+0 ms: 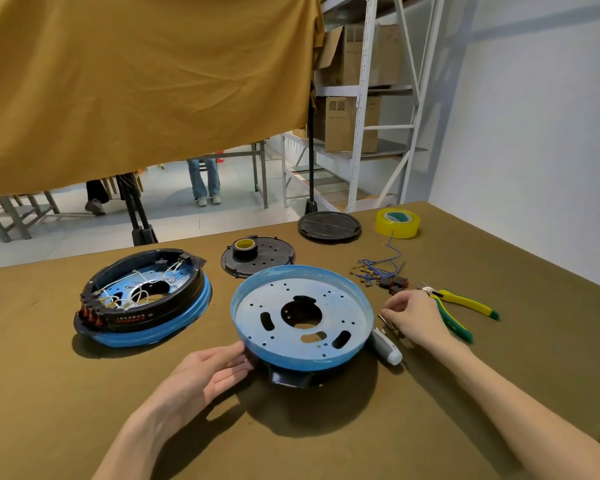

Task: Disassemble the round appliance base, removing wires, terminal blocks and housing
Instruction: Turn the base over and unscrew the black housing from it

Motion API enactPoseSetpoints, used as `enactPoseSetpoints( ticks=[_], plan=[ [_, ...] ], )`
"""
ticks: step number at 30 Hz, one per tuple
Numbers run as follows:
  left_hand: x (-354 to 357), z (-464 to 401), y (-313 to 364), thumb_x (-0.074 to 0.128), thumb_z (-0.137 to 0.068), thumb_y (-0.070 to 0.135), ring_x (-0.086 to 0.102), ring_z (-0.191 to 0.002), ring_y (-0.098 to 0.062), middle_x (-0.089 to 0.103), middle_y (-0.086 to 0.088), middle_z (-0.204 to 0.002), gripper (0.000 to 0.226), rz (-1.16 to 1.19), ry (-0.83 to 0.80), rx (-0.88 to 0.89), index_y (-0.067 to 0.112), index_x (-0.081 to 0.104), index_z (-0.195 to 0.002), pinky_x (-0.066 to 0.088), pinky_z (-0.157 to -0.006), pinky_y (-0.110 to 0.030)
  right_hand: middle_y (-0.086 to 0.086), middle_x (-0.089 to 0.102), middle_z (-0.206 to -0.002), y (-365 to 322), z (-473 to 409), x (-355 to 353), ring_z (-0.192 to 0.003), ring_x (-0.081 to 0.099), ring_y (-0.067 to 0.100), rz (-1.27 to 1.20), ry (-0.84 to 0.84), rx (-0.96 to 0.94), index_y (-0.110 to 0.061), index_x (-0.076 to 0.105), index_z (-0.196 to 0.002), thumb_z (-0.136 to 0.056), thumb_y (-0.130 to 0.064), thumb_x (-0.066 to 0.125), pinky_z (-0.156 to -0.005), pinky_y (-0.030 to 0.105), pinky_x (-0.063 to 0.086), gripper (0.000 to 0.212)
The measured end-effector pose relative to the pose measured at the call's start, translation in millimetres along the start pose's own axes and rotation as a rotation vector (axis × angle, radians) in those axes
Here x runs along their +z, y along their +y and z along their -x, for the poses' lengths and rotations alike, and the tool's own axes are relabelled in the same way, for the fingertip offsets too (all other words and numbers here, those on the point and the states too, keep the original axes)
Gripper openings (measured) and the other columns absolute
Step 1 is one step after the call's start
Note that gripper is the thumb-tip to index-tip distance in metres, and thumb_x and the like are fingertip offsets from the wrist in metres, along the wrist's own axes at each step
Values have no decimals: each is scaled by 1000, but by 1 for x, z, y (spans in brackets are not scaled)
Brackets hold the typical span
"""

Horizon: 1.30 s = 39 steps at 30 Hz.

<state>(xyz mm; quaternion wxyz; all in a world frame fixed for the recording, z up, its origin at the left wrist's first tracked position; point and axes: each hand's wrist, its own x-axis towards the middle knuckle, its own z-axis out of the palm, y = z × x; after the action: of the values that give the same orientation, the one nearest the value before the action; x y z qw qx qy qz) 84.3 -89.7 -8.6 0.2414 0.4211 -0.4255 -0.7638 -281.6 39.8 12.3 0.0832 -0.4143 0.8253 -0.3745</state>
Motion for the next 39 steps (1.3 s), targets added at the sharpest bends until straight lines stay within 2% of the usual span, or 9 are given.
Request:
enactPoseSetpoints(
  ticks=[5, 11, 14, 17, 21, 24, 29, 34, 39],
  plan=[
    [1, 7, -1, 72, -84, -12, 77, -104, -30, 77, -20, -111, 41, -129, 15, -15, -1, 66, -123, 65, -83, -36, -1, 73, -85, 3, -8, 1, -84, 68, 12, 23, -36, -4, -15, 78, -86, -86, -14, 79, -76, 30, 56, 2],
    [14, 15, -8, 77, -91, 13, 77, -85, -9, 81, 6, -87, 15, -685, 210, 245, 19, 77, -105, 62, -80, -30, 0, 72, -90, 6, -12, 0, -84, 63, 10, -11, 55, 3, -17, 76, -94, -94, -17, 69, -73, 26, 45, 7],
    [15, 19, -6, 78, -91, 18, 76, -84, -11, 80, 5, -83, 10, -759, 369, 359, 24, 77, -99, 64, -76, -35, -4, 69, -90, -1, -10, 0, -87, 63, 10, -39, 56, -15, -20, 72, -94, -97, -21, 65, -72, 26, 43, 8],
    [19, 24, -7, 79, -90, 19, 73, -83, -5, 77, 11, -84, 11, -716, 531, 640, 29, 77, -95, 63, -74, -33, -4, 70, -88, -15, -5, -1, -87, 65, 12, -77, 28, -44, -17, 74, -95, -98, -22, 64, -72, 28, 46, 12],
    [32, 35, -5, 81, -88, 22, 70, -83, 1, 74, 20, -83, 12, -593, 620, 894, 32, 76, -92, 55, -65, -14, -10, 69, -72, -54, 17, 3, -70, 62, 7, -229, 56, -192, -24, 74, -84, -96, -21, 64, -61, 18, 44, 15],
    [43, 41, -2, 81, -86, 27, 73, -81, -4, 77, 16, -85, 9, -430, 510, 908, 32, 78, -92, 56, -68, -13, -15, 70, -75, -91, 44, 14, -67, 61, 5, -275, -106, -386, -29, 75, -87, -95, -24, 68, -60, 15, 46, 11],
    [65, 47, -7, 80, -75, 40, 70, -67, -11, 80, -2, -83, 16, -191, 235, 653, 33, 83, -89, 54, -55, -18, -11, 72, -81, -125, 74, 48, -66, 61, 10, -378, -421, -604, -26, 78, -102, -89, -25, 76, -60, 18, 48, 14],
    [58, 46, -2, 80, -74, 39, 57, -54, -4, 80, -5, -85, 21, -70, 181, 569, 28, 84, -91, 49, -50, -15, -15, 75, -86, -130, 80, 61, -76, 71, 16, -488, -372, -658, -23, 80, -105, -89, -18, 78, -66, 21, 56, 17],
    [60, 46, -5, 80, -73, 42, 55, -51, -5, 79, -4, -78, 22, -126, 157, 618, 28, 84, -90, 46, -47, -15, -9, 75, -87, -128, 83, 60, -73, 69, 21, -493, -318, -667, -17, 81, -104, -88, -19, 79, -64, 38, 60, 17]
  ],
)
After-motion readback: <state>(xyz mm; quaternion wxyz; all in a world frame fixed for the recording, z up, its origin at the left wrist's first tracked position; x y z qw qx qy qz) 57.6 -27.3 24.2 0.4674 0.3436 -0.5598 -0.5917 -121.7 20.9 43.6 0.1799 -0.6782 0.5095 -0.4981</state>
